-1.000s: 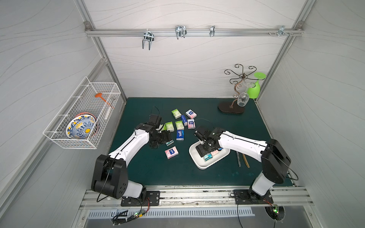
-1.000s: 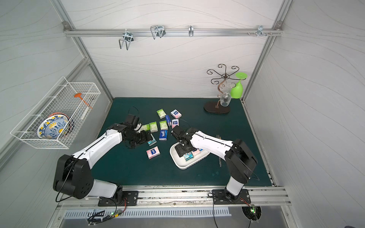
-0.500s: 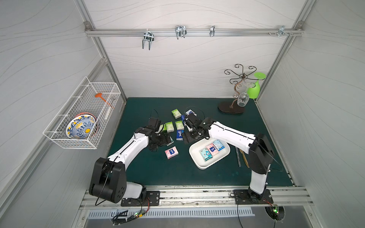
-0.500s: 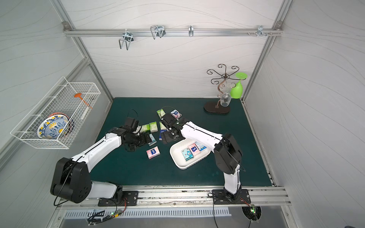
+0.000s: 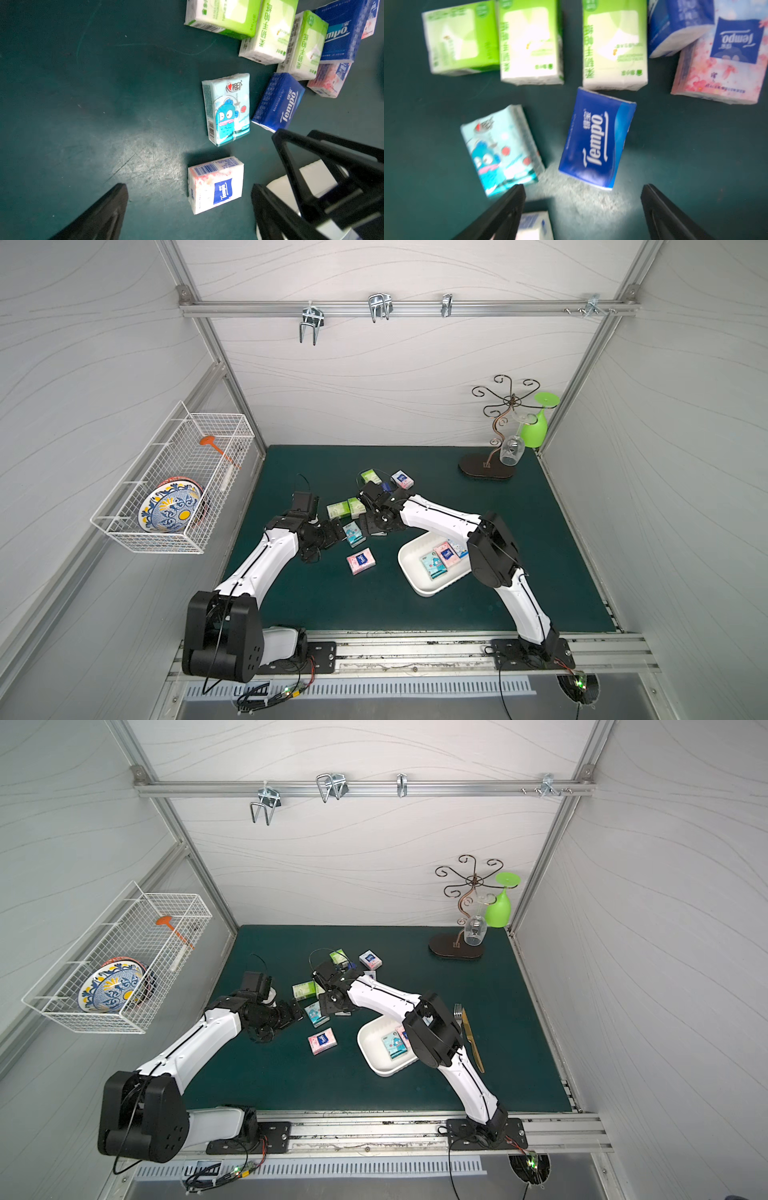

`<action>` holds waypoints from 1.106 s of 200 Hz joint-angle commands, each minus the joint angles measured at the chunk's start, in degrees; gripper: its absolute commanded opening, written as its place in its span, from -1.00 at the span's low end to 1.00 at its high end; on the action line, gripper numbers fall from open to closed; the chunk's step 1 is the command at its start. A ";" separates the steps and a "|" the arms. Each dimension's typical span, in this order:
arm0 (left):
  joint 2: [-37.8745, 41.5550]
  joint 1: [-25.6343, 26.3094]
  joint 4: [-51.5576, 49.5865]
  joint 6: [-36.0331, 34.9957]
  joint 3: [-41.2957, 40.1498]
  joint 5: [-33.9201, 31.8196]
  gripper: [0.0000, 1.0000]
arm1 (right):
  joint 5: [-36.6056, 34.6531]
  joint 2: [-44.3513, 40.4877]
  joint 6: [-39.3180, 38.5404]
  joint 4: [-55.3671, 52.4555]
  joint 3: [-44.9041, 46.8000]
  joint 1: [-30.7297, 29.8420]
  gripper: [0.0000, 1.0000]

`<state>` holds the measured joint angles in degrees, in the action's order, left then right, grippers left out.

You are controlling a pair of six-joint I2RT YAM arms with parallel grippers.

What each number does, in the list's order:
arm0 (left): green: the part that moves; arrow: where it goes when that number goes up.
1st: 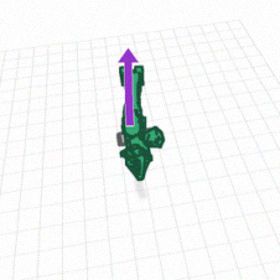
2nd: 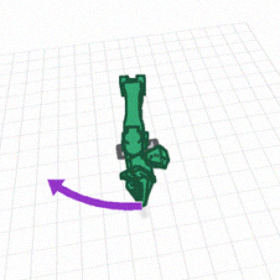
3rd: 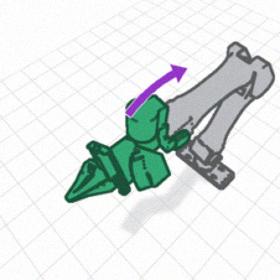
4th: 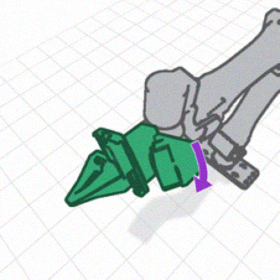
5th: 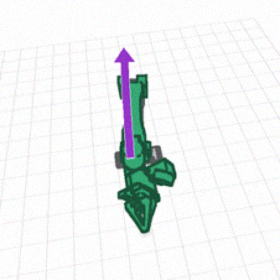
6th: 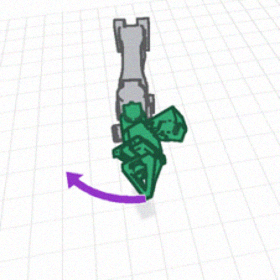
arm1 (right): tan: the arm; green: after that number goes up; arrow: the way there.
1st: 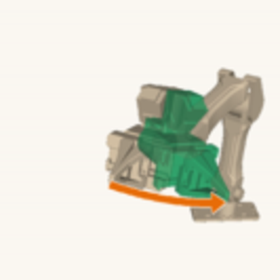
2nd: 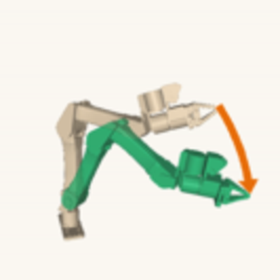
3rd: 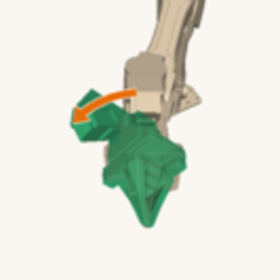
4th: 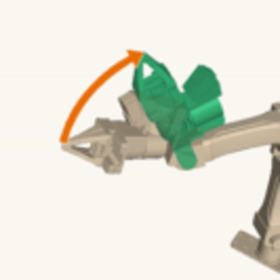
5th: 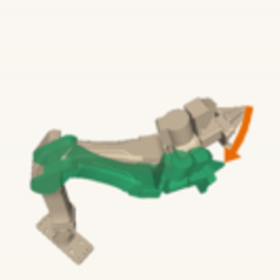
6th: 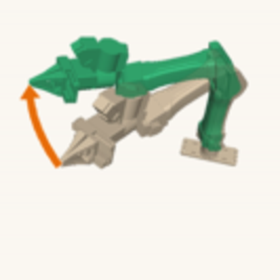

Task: Put the pocket tissues into the storage box
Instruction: Pick up the pocket tissues from the center of the board.

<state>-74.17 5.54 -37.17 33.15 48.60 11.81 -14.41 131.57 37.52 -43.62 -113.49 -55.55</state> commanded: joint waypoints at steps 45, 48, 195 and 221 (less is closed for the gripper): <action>1.73 -0.11 -2.81 -3.15 1.93 -0.82 0.95 | -2.94 7.09 5.10 -4.09 -6.30 0.92 0.84; 1.74 -0.14 -2.95 -3.26 1.94 -0.87 0.95 | -2.66 7.19 5.31 -3.88 -6.30 1.12 0.83; 2.88 -0.12 -3.32 -3.40 1.35 -0.22 0.95 | 7.88 -4.07 -2.17 7.34 3.77 4.22 -0.05; 2.28 -0.12 -2.76 -3.27 1.20 0.55 0.95 | 13.54 -11.33 -7.75 9.17 9.07 4.31 -0.04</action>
<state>-72.34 5.52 -40.49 30.24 48.62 11.46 -7.01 129.10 36.14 -38.13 -107.35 -51.62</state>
